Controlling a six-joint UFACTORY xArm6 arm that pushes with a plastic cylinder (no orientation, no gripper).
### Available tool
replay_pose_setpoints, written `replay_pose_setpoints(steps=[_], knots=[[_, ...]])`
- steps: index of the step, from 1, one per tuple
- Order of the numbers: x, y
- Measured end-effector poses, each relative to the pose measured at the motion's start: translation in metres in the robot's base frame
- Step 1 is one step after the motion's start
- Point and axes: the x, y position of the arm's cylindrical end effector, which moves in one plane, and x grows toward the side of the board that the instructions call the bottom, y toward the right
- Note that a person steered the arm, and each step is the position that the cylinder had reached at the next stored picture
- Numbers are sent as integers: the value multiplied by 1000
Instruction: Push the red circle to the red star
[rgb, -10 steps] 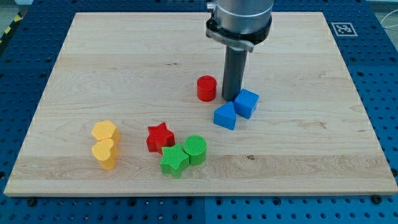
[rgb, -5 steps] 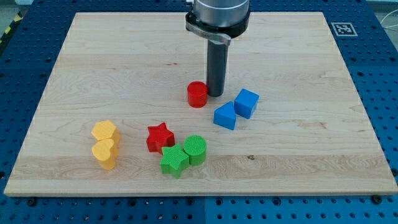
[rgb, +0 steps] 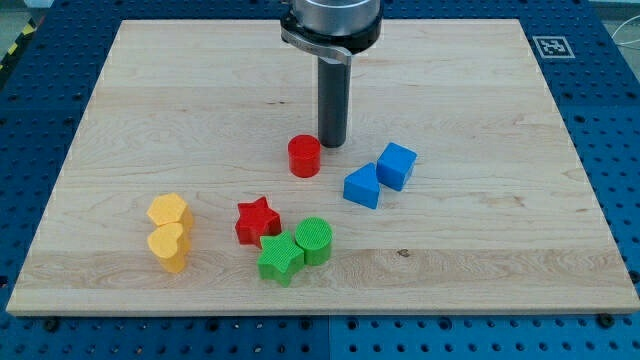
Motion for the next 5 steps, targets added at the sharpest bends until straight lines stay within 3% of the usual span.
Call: replay_pose_setpoints(steps=[2,5], knots=[[5,-19],[65,-29]])
